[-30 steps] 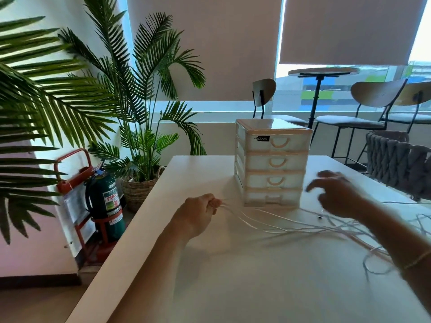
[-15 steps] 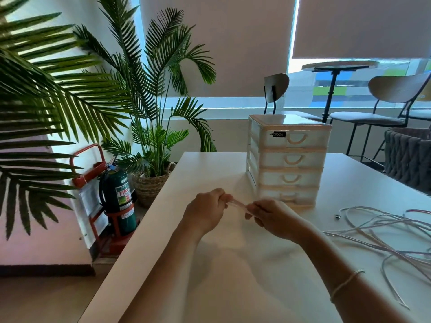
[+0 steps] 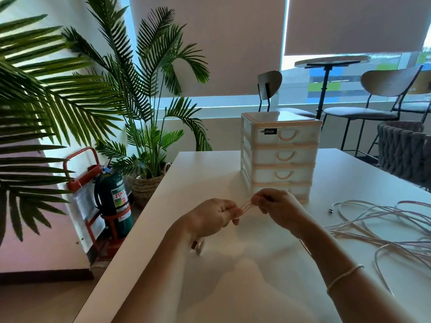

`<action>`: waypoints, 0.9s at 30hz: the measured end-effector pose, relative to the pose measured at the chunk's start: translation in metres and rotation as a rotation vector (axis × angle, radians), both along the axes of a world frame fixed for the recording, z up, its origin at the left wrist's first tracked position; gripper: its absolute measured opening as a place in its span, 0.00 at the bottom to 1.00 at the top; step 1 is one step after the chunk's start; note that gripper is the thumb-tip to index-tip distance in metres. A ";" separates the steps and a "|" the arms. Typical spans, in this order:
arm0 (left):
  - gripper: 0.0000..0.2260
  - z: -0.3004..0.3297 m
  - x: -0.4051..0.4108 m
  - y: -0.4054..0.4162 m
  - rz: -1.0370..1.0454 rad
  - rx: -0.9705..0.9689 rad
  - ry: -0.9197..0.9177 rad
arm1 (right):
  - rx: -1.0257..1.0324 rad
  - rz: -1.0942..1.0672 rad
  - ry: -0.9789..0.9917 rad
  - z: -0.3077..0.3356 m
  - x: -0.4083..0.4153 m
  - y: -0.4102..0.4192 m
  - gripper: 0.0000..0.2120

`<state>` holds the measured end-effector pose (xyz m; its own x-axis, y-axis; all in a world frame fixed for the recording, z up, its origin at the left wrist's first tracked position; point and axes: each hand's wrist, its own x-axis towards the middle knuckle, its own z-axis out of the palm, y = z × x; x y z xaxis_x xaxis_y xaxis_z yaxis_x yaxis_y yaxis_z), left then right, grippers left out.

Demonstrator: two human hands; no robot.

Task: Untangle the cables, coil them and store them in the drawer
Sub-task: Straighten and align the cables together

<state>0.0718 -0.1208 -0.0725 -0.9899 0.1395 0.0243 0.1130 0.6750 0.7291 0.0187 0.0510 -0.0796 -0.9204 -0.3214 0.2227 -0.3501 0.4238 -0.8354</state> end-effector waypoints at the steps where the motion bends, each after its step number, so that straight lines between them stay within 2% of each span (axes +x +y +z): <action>1: 0.13 0.000 -0.001 -0.001 0.033 -0.049 0.053 | -0.112 0.029 -0.098 0.001 0.000 0.000 0.12; 3: 0.11 0.000 -0.004 -0.004 0.124 -0.104 0.200 | -0.178 0.129 -0.242 0.005 0.001 0.002 0.11; 6: 0.10 -0.003 -0.006 -0.003 0.230 -0.104 0.329 | 0.007 0.268 -0.286 0.011 0.008 0.002 0.11; 8: 0.10 -0.005 -0.007 -0.001 0.243 -0.095 0.357 | 0.027 0.292 -0.309 0.012 0.008 0.004 0.12; 10: 0.11 -0.004 -0.006 -0.001 0.184 -0.064 0.326 | -0.025 0.239 -0.299 0.009 0.004 0.007 0.12; 15: 0.12 -0.005 -0.002 0.011 -0.034 0.025 0.103 | -0.226 0.002 -0.208 0.001 -0.005 0.009 0.10; 18: 0.11 -0.006 -0.003 0.010 0.010 -0.089 0.135 | -0.116 0.015 -0.158 -0.005 -0.009 0.009 0.11; 22: 0.12 -0.007 -0.007 -0.002 0.130 -0.186 0.195 | 0.080 0.171 -0.175 -0.007 -0.004 0.008 0.12; 27: 0.12 -0.008 -0.009 -0.009 0.165 -0.199 0.211 | 0.087 0.237 -0.211 -0.004 -0.001 0.018 0.08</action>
